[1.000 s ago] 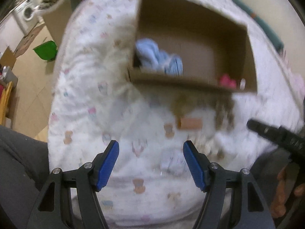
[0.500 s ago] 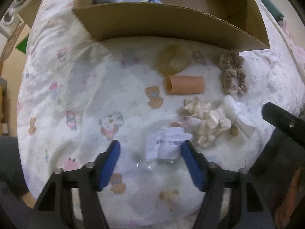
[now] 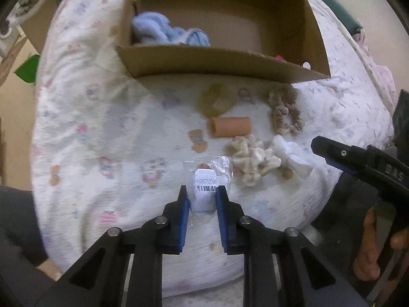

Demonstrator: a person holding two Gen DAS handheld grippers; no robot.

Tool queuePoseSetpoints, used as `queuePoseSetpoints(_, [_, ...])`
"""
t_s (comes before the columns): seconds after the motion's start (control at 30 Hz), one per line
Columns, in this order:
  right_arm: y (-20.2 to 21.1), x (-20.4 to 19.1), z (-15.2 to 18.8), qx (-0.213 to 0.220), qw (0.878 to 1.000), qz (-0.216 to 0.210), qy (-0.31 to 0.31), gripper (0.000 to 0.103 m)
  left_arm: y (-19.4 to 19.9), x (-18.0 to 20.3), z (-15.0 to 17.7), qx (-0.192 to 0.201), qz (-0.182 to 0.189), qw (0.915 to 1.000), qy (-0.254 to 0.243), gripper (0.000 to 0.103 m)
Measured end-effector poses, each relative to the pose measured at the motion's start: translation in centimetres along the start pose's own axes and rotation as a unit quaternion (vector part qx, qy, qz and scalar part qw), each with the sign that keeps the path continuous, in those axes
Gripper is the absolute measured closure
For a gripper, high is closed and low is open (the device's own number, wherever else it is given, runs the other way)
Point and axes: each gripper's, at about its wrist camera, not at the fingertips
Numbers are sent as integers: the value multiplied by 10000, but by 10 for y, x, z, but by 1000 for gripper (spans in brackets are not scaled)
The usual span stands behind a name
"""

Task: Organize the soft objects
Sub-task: 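Grasp the plastic-wrapped packet with the left tool while the right tool grasps the white sock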

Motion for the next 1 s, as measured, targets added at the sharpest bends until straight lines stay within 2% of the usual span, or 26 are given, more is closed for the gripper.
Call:
queuePoseSetpoints(0.1, [-4,0,0,-107,9999,-122,-44,19,13,-16,-2,150,-178,9997,84,84])
queuePoseSetpoints(0.23, [-15,-2,1,-291,9992,-254,-102,19,16,-41,-7,245,-200,9989,337,84])
queuePoseSetpoints(0.5, [-38,-9,4,-562,9983,-126,-73,40,12,-60,-8,326,-15,9961,824,84])
queuePoseSetpoints(0.57, [-41,-9,4,-575,9983,-106,-67,52,11,-60,-8,333,4,9957,864,84])
queuePoseSetpoints(0.67, [-44,-9,4,-628,9978,-182,-70,77,11,-61,-7,337,20,9955,891,84])
queuePoseSetpoints(0.73, [-43,-16,5,-563,9982,-200,4,84,12,-60,-7,364,1,9955,870,84])
queuePoseSetpoints(1.0, [-21,-30,11,-238,9985,-380,300,86,14,-61,-7,427,-16,9947,933,84])
Point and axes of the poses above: each gripper's, at about its wrist camera, not at the fingertips, and y roughly against the way its jaws point, x to its right, z to its underside, and after that the axes turned 2 degrees about -z, right-handed
